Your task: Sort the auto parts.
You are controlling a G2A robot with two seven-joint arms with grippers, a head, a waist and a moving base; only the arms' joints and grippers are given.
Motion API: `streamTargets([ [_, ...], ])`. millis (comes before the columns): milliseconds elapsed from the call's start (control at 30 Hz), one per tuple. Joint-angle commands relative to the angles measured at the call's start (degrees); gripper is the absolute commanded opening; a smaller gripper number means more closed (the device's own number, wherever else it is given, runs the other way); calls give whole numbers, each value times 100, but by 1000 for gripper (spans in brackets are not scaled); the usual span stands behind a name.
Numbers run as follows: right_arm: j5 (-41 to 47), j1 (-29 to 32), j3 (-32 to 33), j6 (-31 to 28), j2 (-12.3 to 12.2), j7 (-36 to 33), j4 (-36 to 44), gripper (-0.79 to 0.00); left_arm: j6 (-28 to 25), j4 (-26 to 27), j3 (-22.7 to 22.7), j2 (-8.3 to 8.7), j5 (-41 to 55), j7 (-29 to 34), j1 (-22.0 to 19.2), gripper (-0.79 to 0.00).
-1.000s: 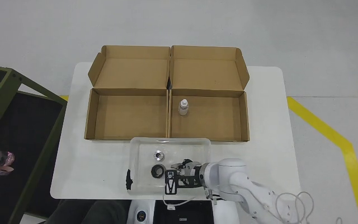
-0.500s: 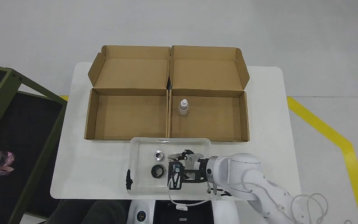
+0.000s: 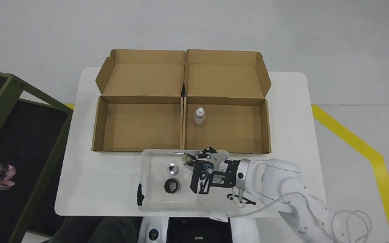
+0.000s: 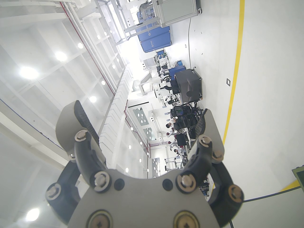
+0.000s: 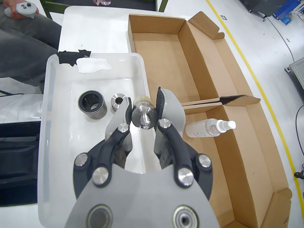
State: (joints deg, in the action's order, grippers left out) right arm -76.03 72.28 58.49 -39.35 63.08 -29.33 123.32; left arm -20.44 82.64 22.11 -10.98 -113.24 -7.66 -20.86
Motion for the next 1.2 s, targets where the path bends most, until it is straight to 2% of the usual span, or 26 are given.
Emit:
streamTargets([
  [0,73,-16,39,22,0,85,-26,-785,0,0,0,0,0,0,0,0],
  [567,509,-334,301,152,13,479,-397,-785,0,0,0,0,0,0,0,0],
  [1167,801,-938,560,100,5,-32,-1476,-785,0,0,0,0,0,0,0,0],
])
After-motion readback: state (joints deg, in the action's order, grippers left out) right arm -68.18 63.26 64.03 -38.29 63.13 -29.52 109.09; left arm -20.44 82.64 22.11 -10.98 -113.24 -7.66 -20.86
